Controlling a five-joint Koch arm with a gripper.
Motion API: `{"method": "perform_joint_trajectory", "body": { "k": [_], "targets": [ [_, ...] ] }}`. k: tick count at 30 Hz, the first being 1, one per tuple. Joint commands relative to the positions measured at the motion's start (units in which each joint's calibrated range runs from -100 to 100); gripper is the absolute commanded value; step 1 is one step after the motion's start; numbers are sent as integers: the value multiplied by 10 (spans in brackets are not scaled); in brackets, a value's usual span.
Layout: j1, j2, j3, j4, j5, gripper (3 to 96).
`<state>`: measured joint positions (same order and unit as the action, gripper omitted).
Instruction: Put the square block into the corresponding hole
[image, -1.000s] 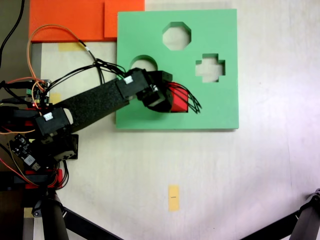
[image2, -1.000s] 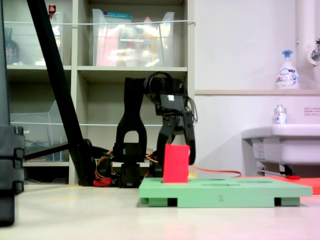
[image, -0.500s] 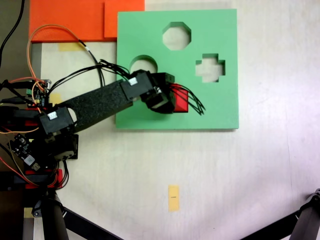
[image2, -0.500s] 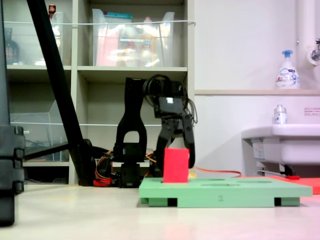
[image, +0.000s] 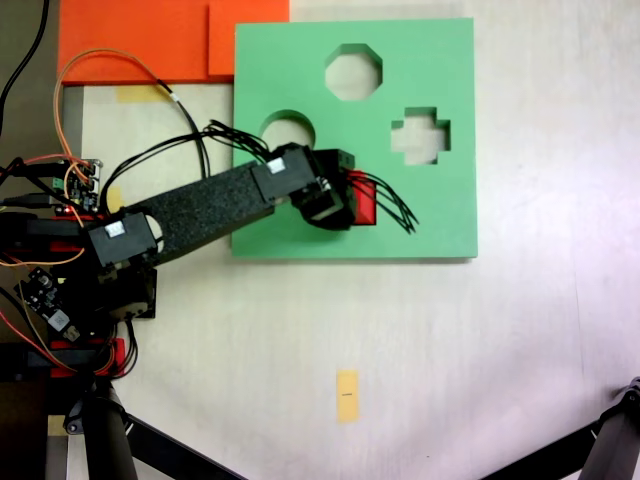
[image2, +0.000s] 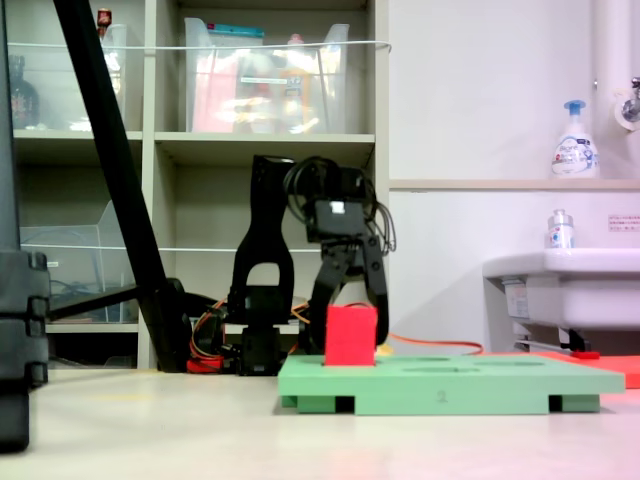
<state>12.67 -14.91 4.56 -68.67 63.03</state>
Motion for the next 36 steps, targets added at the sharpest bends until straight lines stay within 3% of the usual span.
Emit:
{"method": "perform_joint_trajectory", "body": {
  "k": [1, 5, 10, 19, 25, 31, 36],
  "targets": [
    [-6, 9, 8, 17, -4, 200],
    [-8, 22, 10, 26, -4, 226],
    [-9, 36, 10, 52, -4, 429],
    [-9, 42, -1, 56, 0, 616],
    [-5, 29, -13, 57, 11, 825],
    [-3, -44, -13, 57, 13, 825],
    [-17, -326, -10, 73, -42, 820]
  ]
}}
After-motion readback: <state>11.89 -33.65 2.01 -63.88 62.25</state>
